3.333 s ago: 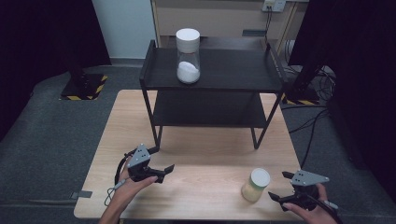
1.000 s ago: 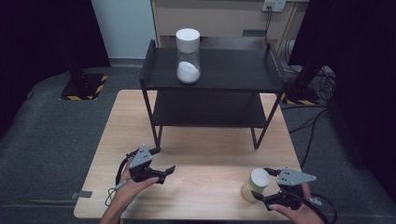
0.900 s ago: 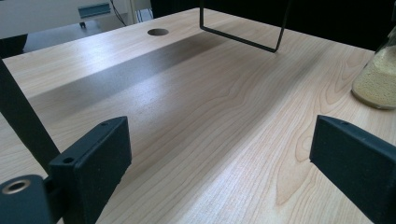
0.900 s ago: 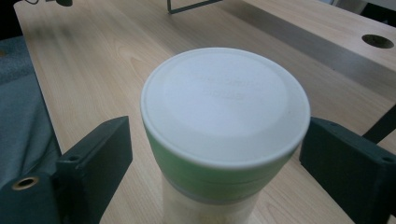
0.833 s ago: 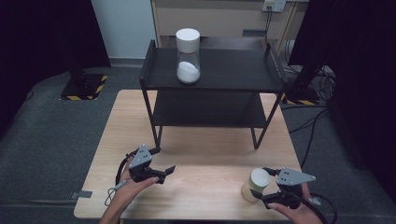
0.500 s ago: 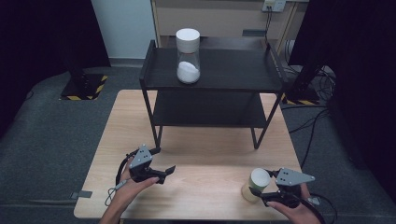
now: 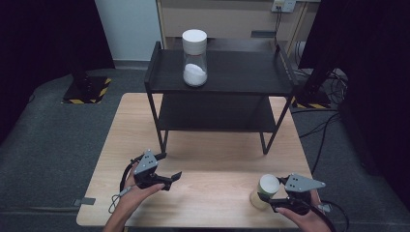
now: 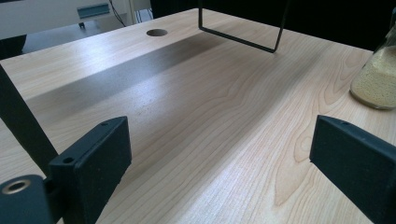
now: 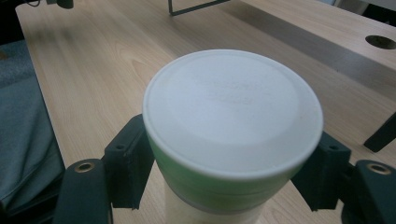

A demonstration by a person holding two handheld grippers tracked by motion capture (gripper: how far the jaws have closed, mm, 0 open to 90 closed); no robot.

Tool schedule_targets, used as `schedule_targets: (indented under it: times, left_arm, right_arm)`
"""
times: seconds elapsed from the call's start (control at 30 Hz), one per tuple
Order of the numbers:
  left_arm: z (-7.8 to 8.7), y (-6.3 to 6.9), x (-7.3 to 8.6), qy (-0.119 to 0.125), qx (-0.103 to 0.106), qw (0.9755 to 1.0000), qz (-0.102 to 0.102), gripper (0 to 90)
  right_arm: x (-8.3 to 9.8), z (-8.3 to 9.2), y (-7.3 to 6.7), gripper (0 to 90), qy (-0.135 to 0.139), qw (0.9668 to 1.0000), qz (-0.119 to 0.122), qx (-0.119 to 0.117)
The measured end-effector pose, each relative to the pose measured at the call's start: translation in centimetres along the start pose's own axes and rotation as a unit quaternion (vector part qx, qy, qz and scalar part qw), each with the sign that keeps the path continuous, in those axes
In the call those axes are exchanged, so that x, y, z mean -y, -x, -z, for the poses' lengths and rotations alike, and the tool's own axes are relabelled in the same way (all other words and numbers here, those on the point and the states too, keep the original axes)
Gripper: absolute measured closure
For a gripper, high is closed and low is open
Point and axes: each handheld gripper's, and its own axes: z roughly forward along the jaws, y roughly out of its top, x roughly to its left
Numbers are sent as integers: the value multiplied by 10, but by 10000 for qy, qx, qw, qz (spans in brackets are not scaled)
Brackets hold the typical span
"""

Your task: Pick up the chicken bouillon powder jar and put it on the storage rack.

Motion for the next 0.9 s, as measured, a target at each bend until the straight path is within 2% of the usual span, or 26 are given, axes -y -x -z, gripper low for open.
schedule_targets:
  times: [0.13, 0.5, 0.9]
  left_arm:
    - [0, 0, 0, -10, 2, 10000, -3, 42]
    - [1, -1, 0, 16, 37, 10000, 32, 42]
    - [2, 0, -2, 10, 9, 10000, -35, 41]
  right_arm:
    - [2, 0, 1, 328, 50, 10000, -64, -10]
    - [4, -1, -1, 344, 103, 9999, -50, 48]
    - [3, -1, -5, 346, 103, 9999, -83, 110]
